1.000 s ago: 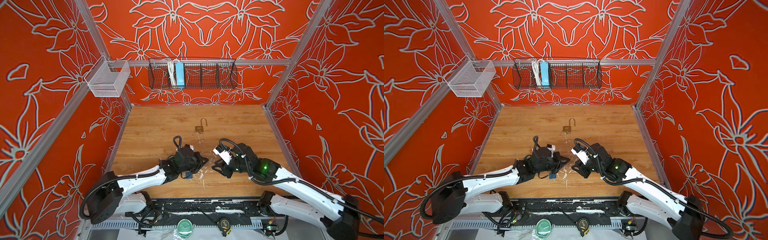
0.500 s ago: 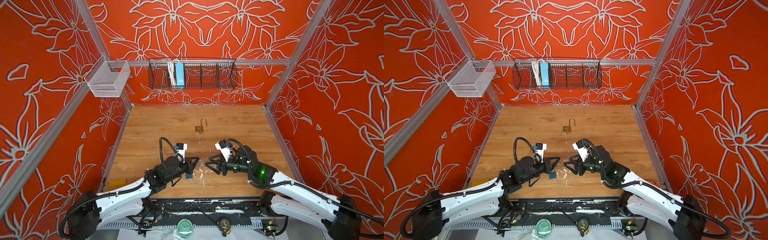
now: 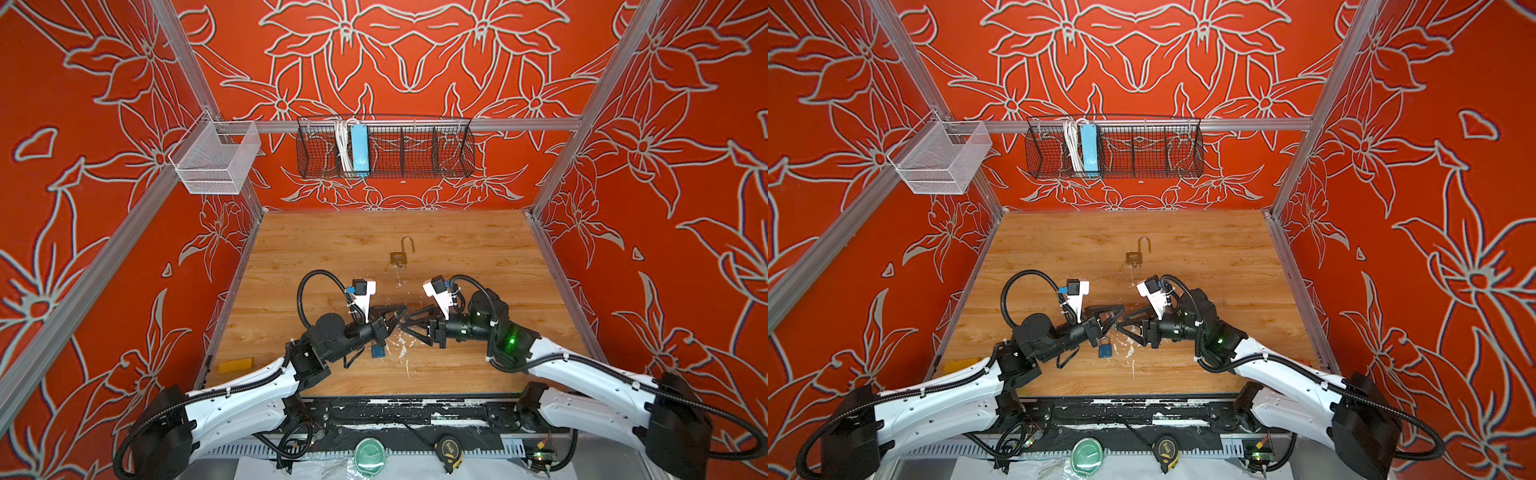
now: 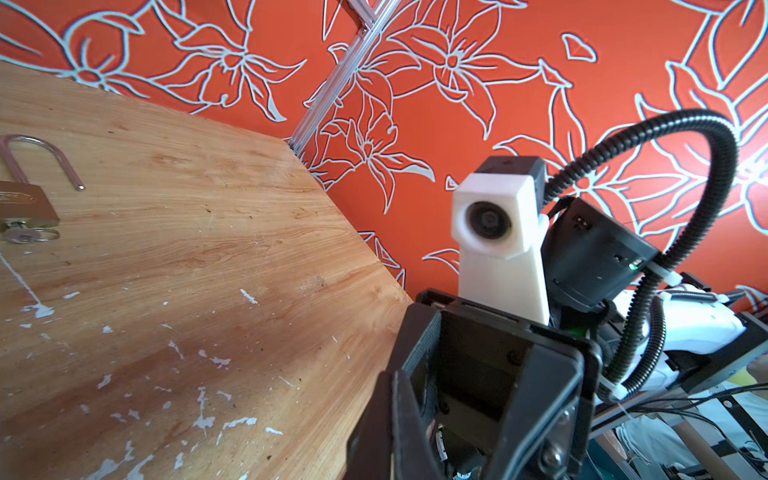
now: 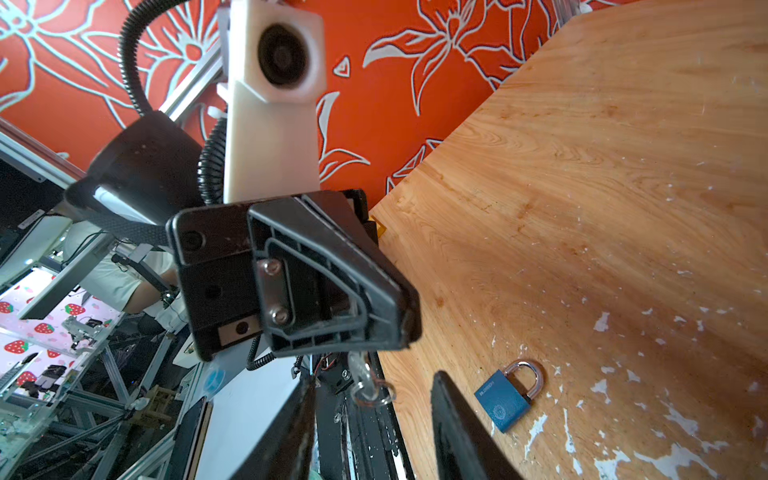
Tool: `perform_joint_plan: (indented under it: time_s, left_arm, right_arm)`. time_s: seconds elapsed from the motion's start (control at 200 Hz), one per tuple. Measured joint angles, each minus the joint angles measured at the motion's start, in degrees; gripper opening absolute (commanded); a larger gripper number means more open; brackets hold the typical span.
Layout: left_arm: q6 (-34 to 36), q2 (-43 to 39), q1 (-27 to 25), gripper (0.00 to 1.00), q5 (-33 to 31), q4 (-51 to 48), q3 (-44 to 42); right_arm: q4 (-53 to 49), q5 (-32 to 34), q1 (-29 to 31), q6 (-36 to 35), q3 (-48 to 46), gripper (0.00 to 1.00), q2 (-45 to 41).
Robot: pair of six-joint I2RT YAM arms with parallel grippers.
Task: Unlock with the key
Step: 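Lower the open left gripper over the blue padlock on the table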
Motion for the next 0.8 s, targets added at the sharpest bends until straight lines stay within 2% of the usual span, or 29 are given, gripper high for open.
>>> perform_joint_plan:
  time_s: [0.24,0.801]
  left_arm:
    - [-0.26,0.02,0.02,0.00,0.15,0.79,0.00]
    - [-0.68,0.35,0.02,0.00,0.00,1.92,0.00]
  right_arm:
    - [0.85,-1.51,0.00,0.04,0.00,0.45,1.66]
    - [4.00,-3.54,0.02,1.46,0.48,0.20,4.48]
